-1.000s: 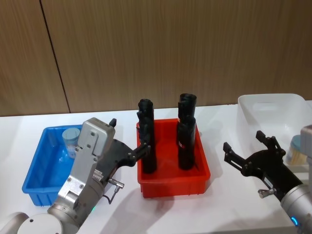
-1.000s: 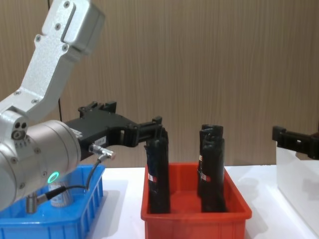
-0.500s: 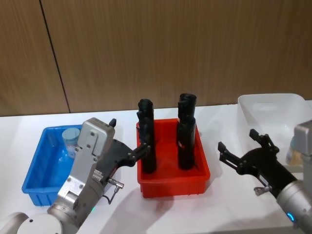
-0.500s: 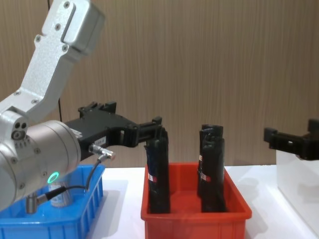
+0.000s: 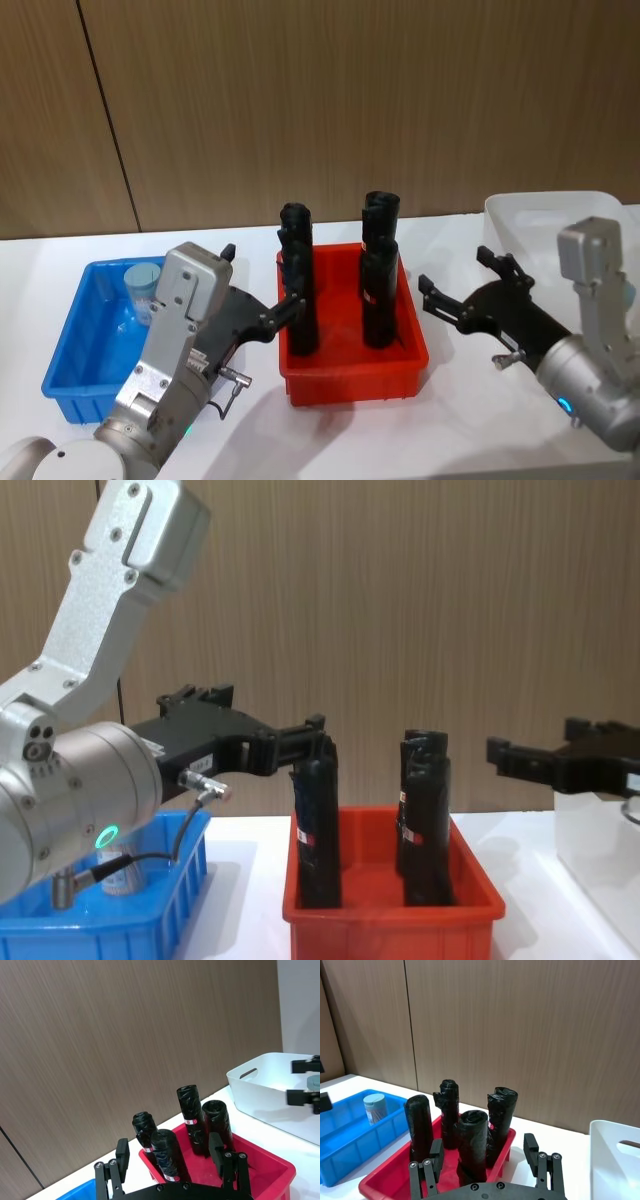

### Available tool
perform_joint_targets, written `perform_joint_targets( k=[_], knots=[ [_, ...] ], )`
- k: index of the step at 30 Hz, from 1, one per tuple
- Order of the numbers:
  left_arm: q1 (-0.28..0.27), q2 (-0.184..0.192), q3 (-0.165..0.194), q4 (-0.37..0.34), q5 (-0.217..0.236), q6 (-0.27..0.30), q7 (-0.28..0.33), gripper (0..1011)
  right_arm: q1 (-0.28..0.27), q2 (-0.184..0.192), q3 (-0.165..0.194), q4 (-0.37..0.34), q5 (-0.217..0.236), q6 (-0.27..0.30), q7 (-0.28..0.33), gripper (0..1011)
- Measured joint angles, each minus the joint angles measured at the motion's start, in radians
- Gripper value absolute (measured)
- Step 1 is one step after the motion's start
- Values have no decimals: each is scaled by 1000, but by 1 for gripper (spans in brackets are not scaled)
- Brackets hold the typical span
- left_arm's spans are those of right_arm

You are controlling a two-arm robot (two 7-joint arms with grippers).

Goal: Pick the cotton swabs from the blue box and place them into the white box.

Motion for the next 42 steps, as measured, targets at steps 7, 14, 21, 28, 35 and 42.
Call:
perform_joint_targets(
  k=[7,14,21,28,35,42],
  knots=[
    [0,0,0,0,0,0,0,1003,88,-35,-7,116,-19,-8,50,1001],
    [0,0,0,0,0,0,0,1003,169,-66,-14,232,-32,-20,92,1002],
    [0,0,0,0,0,0,0,1003,237,-93,-21,337,-38,-38,137,1002],
    [0,0,0,0,0,0,0,1003,299,-117,-26,440,-31,-59,189,1001],
    [0,0,0,0,0,0,0,1003,342,-133,-28,514,-13,-72,223,1002],
    [0,0,0,0,0,0,0,1003,387,-149,-29,594,7,-93,259,1002]
  ],
)
